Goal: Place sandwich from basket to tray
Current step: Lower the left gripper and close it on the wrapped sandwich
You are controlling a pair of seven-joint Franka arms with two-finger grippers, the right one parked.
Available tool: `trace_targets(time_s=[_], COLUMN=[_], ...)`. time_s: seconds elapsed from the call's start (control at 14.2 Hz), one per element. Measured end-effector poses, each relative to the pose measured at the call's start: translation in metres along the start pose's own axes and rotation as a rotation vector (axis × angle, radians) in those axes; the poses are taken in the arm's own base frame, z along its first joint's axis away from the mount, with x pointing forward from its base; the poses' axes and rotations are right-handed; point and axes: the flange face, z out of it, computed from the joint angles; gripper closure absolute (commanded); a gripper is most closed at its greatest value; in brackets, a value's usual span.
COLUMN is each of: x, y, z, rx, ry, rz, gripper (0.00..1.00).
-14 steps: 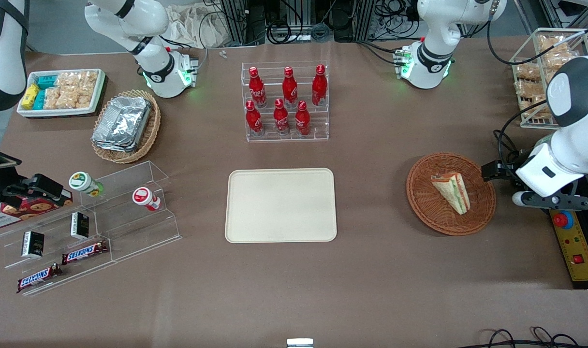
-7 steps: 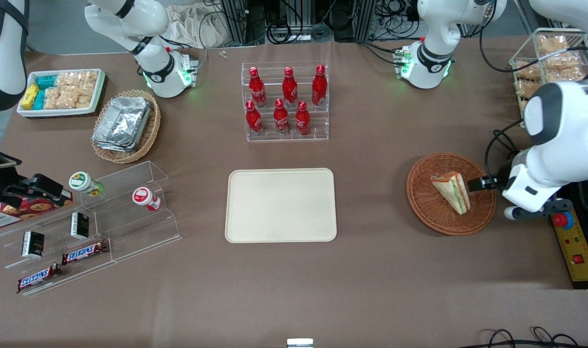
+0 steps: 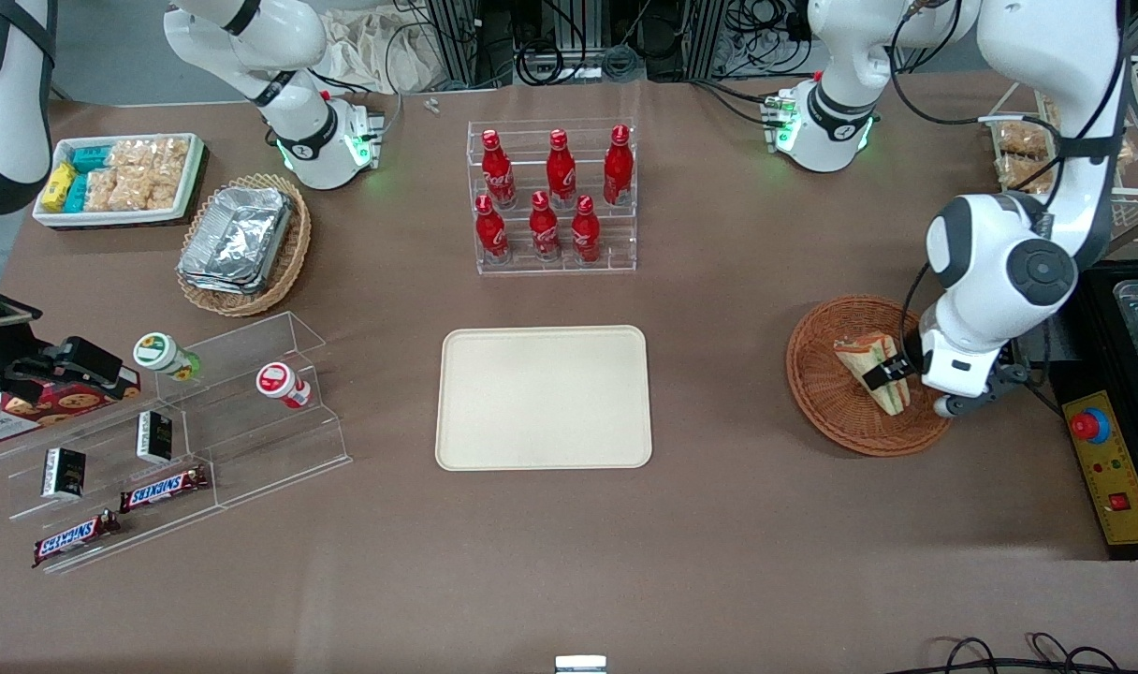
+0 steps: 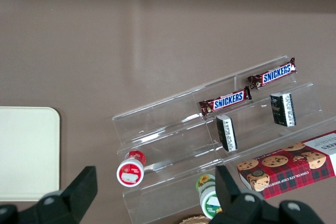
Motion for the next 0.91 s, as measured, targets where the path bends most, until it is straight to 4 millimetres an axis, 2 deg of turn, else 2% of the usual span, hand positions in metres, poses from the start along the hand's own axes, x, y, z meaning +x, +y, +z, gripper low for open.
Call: trace_targets(time_s=[0.35, 0.42, 0.49, 0.56, 0.63, 0.91], x=[-0.005, -0.006, -0.007, -0.008, -0.009, -0.008], y=[-0.003, -0.002, -0.002, -0.002, -0.002, -0.001], z=[0.022, 0.027, 0.033, 0.038, 0.042, 0.044], rx=[0.025, 0.031, 0.037, 0.042, 0.046, 0.046], ry=[-0.035, -0.043, -0.051, -0.057, -0.062, -0.059], rz=[-0.05, -0.054, -0.056, -0.058, -0.061, -0.08], gripper=[0.01, 0.12, 0.38, 0.76, 1.0, 1.0])
